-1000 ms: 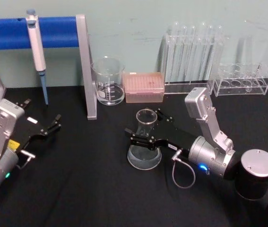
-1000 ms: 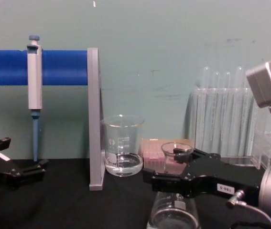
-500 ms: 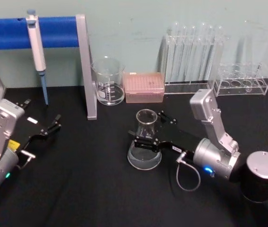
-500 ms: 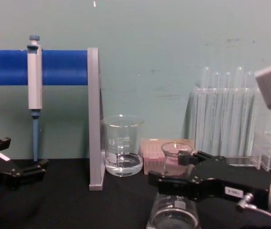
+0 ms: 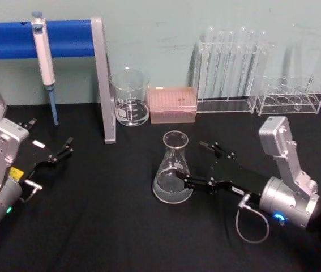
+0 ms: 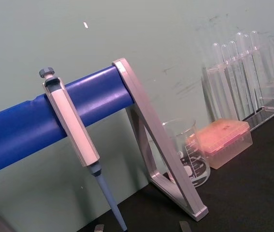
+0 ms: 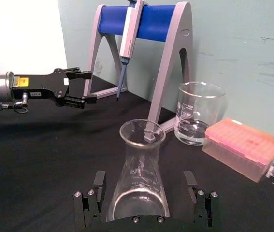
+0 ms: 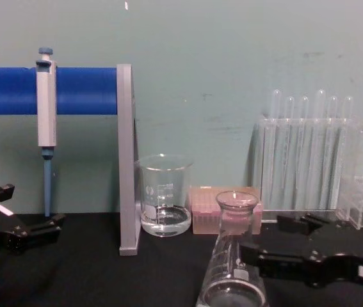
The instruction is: Grasp the erlenmeyer flask with one hand, shake it three times, then place it back.
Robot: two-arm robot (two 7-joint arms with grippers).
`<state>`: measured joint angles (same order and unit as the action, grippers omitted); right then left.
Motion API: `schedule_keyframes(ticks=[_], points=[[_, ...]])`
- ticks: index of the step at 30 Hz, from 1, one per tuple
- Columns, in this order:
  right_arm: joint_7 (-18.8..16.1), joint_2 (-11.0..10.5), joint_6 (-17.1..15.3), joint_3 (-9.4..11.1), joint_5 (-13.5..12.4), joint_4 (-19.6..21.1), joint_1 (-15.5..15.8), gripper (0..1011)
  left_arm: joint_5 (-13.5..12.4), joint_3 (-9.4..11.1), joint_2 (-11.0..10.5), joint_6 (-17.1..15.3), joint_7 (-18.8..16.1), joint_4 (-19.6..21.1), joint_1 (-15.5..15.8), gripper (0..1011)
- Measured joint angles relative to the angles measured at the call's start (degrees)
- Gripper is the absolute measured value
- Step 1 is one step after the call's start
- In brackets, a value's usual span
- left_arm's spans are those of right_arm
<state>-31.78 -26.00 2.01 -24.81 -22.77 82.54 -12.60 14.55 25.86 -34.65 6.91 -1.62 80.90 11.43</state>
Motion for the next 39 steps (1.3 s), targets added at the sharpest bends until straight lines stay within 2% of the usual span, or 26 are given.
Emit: schedule_keyframes(ticks=[4,11,17,22,27,30,34,39], points=[[0.0,-1.6,0.1,0.9,-0.8,1.7,1.6,1003,0.0,0.0,0.0,0.0,0.0,0.0,0.0,1001],[0.6,-3.3,0.3,2.2,-1.7,3.6,3.4,1003,0.0,0.0,0.0,0.0,0.0,0.0,0.0,1001],[1.6,-4.0,0.6,3.4,-2.0,4.5,4.5,1003,0.0,0.0,0.0,0.0,0.0,0.0,0.0,1001],[3.6,-3.8,1.2,5.0,-2.0,4.8,5.0,1003,0.0,0.0,0.0,0.0,0.0,0.0,0.0,1001],[6.7,-2.5,1.7,6.5,-1.3,4.8,5.2,1003,0.0,0.0,0.0,0.0,0.0,0.0,0.0,1001],[9.7,-0.7,2.2,7.5,0.1,4.4,5.1,1003,0.0,0.0,0.0,0.0,0.0,0.0,0.0,1001],[12.0,0.9,2.9,8.0,1.6,3.9,4.8,1003,0.0,0.0,0.0,0.0,0.0,0.0,0.0,1001],[16.2,4.2,3.8,8.8,4.1,2.9,3.8,1003,0.0,0.0,0.0,0.0,0.0,0.0,0.0,1001]])
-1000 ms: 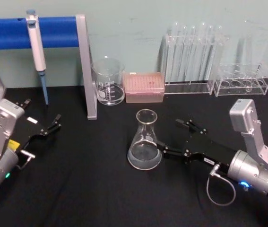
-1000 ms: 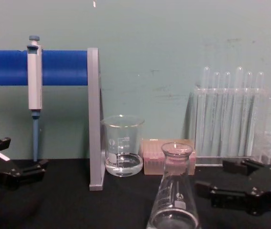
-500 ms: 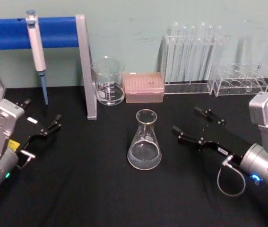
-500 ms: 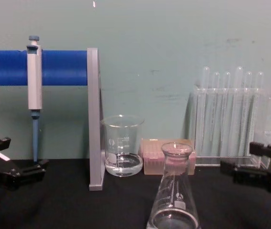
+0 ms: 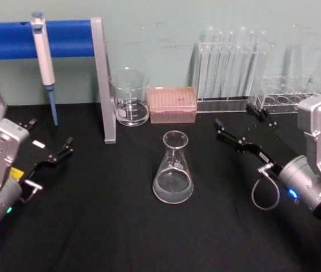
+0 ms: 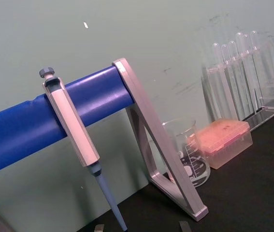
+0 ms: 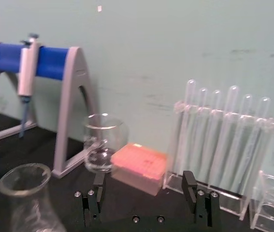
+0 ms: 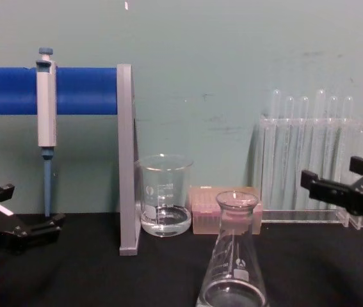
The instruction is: Grasp the erlenmeyer flask with one hand, shake it three times, then place it back.
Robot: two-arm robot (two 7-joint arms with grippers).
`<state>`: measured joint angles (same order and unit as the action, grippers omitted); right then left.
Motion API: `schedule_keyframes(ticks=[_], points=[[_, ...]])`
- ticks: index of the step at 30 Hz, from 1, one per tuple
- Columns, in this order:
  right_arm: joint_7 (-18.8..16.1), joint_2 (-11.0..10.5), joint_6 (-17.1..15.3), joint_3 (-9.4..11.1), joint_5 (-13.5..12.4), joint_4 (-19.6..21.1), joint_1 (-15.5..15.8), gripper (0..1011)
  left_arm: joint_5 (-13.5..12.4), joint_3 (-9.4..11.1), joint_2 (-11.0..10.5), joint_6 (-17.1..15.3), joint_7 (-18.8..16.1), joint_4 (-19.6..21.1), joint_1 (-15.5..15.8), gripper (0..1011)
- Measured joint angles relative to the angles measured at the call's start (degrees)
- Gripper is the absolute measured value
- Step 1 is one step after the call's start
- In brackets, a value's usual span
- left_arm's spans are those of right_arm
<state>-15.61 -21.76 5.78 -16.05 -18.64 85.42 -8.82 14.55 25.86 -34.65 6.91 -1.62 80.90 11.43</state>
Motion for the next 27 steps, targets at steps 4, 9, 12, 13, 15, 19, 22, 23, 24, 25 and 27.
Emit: schedule_keyframes(ticks=[4,9,12,13,15,19,22,23,24,25,27], points=[[2.6,2.6,-0.1,0.3,1.6,-1.4,-1.3,1003,0.0,0.0,0.0,0.0,0.0,0.0,0.0,1001],[4.3,4.8,-0.9,0.2,3.2,-3.4,-2.8,1003,0.0,0.0,0.0,0.0,0.0,0.0,0.0,1001],[4.9,5.9,-1.4,-0.2,4.4,-5.6,-4.0,1003,0.0,0.0,0.0,0.0,0.0,0.0,0.0,1001],[5.0,6.2,-1.5,-0.2,4.7,-6.2,-4.2,1003,0.0,0.0,0.0,0.0,0.0,0.0,0.0,1001],[5.2,6.9,-1.7,-0.5,5.5,-7.9,-5.0,1003,0.0,0.0,0.0,0.0,0.0,0.0,0.0,1001],[5.2,7.6,-2.0,-0.8,6.8,-10.4,-5.8,1003,0.0,0.0,0.0,0.0,0.0,0.0,0.0,1001],[5.1,8.1,-2.3,-1.0,7.8,-12.2,-6.3,1003,0.0,0.0,0.0,0.0,0.0,0.0,0.0,1001],[5.1,8.2,-2.4,-1.1,8.0,-12.6,-6.4,1003,0.0,0.0,0.0,0.0,0.0,0.0,0.0,1001],[5.1,8.3,-2.5,-1.1,8.2,-12.9,-6.5,1003,0.0,0.0,0.0,0.0,0.0,0.0,0.0,1001],[5.0,8.5,-2.7,-1.1,8.6,-13.6,-6.6,1003,0.0,0.0,0.0,0.0,0.0,0.0,0.0,1001],[4.9,8.7,-3.0,-1.1,9.1,-14.4,-6.6,1003,0.0,0.0,0.0,0.0,0.0,0.0,0.0,1001]])
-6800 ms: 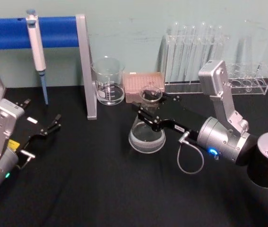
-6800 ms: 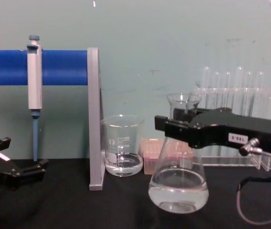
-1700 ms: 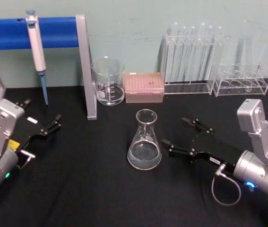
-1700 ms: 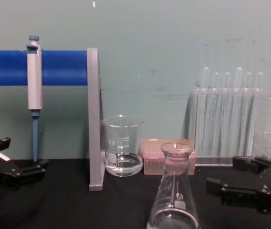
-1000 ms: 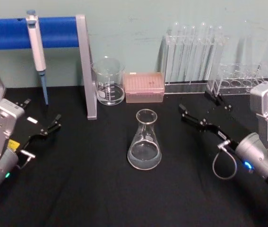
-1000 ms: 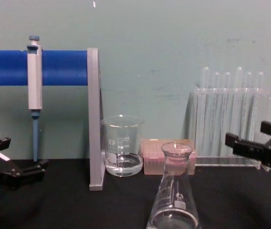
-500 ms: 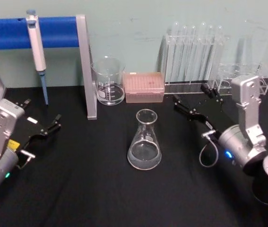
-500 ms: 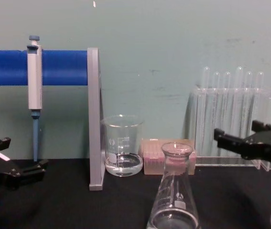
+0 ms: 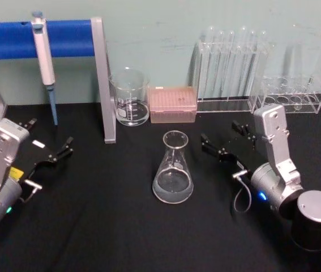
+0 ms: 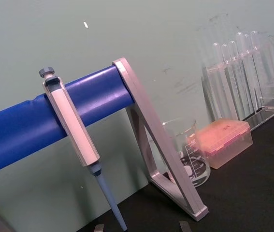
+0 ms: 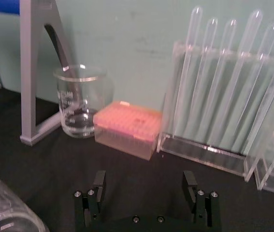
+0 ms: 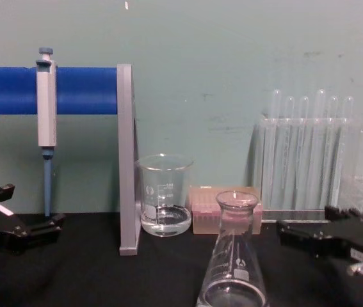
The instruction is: Grasp the erlenmeyer flask with one hand, shake it three times, then place it back.
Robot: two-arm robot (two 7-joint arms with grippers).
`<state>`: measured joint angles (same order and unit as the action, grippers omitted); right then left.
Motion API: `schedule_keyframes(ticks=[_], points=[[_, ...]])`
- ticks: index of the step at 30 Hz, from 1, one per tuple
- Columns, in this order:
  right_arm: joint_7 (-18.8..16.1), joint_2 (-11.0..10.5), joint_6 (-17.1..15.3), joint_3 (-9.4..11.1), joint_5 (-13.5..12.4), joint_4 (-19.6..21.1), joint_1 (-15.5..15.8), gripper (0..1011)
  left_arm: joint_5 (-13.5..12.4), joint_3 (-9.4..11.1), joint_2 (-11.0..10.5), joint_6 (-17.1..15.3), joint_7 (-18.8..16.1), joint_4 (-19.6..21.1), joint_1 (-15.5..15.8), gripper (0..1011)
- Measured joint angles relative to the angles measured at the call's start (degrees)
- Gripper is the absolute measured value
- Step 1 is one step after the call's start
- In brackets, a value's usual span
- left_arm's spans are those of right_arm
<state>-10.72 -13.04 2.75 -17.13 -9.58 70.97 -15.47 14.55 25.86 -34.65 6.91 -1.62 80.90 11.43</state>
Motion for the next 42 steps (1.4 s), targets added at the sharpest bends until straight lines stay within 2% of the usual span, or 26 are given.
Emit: schedule_keyframes(ticks=[9,42], points=[[-0.2,0.6,-1.4,0.5,1.6,-1.3,0.2,1003,0.0,0.0,0.0,0.0,0.0,0.0,0.0,1001],[-0.3,0.6,-1.3,0.4,1.5,-1.4,0.2,1003,0.0,0.0,0.0,0.0,0.0,0.0,0.0,1001]])
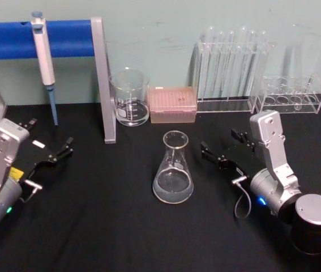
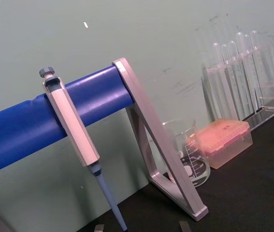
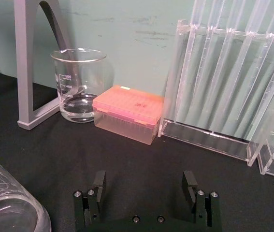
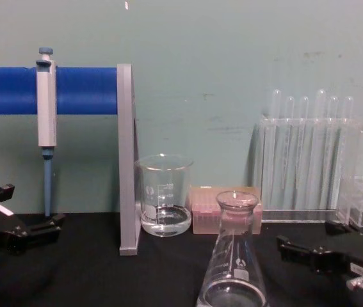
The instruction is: Grasp the erlenmeyer flask with one hand, shake it three times, then place it back.
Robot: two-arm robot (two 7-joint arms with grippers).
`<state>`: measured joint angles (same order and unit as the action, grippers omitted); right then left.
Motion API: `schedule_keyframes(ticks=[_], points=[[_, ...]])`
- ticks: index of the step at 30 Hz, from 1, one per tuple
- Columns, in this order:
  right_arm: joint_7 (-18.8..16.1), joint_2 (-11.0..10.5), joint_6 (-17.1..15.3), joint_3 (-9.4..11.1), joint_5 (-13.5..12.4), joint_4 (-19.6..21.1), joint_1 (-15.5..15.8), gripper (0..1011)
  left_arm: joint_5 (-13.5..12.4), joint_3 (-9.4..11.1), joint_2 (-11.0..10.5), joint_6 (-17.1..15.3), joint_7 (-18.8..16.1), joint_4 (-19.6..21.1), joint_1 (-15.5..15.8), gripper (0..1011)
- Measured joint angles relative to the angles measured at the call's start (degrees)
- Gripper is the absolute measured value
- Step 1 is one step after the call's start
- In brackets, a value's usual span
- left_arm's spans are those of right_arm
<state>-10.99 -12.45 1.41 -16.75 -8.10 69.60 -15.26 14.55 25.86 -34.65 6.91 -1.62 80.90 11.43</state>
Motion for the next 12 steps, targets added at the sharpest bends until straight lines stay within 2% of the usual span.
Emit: schedule_keyframes(ticks=[12], points=[[0.0,0.0,0.0,0.0,0.0,0.0,0.0,1003,0.0,0.0,0.0,0.0,0.0,0.0,0.0,1001]])
